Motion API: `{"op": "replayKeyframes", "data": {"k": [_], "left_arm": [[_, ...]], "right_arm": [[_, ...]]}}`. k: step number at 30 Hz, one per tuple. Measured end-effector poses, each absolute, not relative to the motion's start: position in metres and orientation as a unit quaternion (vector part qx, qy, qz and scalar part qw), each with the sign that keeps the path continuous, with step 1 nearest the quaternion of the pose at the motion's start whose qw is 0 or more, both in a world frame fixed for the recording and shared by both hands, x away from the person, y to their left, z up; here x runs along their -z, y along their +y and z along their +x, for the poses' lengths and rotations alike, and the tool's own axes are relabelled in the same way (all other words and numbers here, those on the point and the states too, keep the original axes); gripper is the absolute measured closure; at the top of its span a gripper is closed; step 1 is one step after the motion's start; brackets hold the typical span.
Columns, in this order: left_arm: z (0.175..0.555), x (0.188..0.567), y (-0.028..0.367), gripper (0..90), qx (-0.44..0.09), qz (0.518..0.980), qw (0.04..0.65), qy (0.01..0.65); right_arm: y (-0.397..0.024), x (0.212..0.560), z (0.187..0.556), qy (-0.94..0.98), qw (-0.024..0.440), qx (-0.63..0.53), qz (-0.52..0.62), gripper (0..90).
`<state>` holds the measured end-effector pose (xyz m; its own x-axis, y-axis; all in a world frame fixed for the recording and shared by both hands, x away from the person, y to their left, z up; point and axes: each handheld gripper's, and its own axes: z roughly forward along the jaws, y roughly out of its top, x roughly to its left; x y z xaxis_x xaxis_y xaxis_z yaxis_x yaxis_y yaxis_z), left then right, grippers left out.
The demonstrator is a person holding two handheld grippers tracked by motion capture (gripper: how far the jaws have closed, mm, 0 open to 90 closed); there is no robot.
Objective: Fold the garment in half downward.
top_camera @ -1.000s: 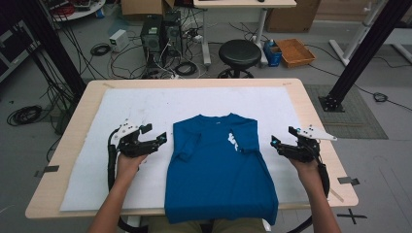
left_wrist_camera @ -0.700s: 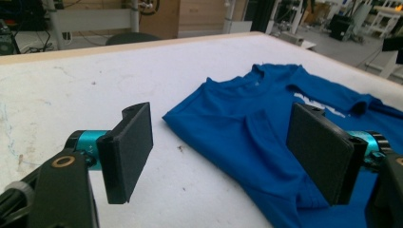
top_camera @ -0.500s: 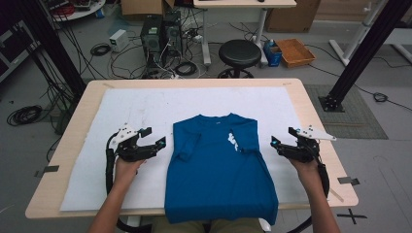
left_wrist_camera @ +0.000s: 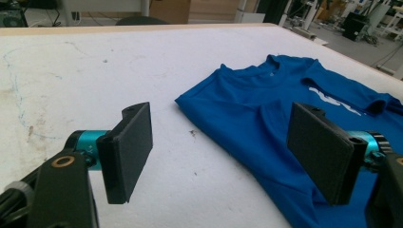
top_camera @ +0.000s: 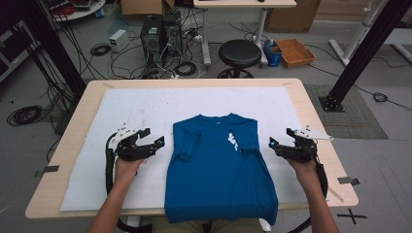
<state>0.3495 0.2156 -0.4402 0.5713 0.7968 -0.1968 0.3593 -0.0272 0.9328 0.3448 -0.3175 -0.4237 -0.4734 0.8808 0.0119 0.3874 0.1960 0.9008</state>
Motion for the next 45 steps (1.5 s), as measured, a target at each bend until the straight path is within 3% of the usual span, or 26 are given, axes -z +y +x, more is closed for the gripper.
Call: {"op": "replayKeyframes", "data": {"k": [11,16,24,31,34,40,45], "left_arm": [[0.363,0.439,0.21,23.9,-0.209,0.699,0.525,0.439],[0.386,0.437,0.2,24.1,-0.189,0.715,0.493,0.459],[0.429,0.442,0.173,30.7,-0.191,0.748,0.424,0.474],[0.445,0.451,0.152,35.6,-0.194,0.78,0.375,0.463],[0.443,0.451,0.15,44.3,-0.199,0.784,0.376,0.453],[0.439,0.45,0.146,74.6,-0.188,0.792,0.385,0.434],[0.439,0.451,0.148,83.2,-0.178,0.787,0.396,0.439]], "right_arm": [[-0.317,0.426,0.348,0.726,0.264,-0.455,0.442,20.6],[-0.317,0.426,0.349,0.726,0.263,-0.457,0.442,20.6],[-0.314,0.428,0.353,0.73,0.257,-0.453,0.443,20.6],[-0.309,0.43,0.357,0.733,0.251,-0.45,0.444,20.6],[-0.307,0.431,0.359,0.737,0.245,-0.445,0.446,20.6],[-0.303,0.435,0.372,0.744,0.23,-0.427,0.461,20.7],[-0.299,0.437,0.404,0.742,0.205,-0.415,0.485,20.7]]}}
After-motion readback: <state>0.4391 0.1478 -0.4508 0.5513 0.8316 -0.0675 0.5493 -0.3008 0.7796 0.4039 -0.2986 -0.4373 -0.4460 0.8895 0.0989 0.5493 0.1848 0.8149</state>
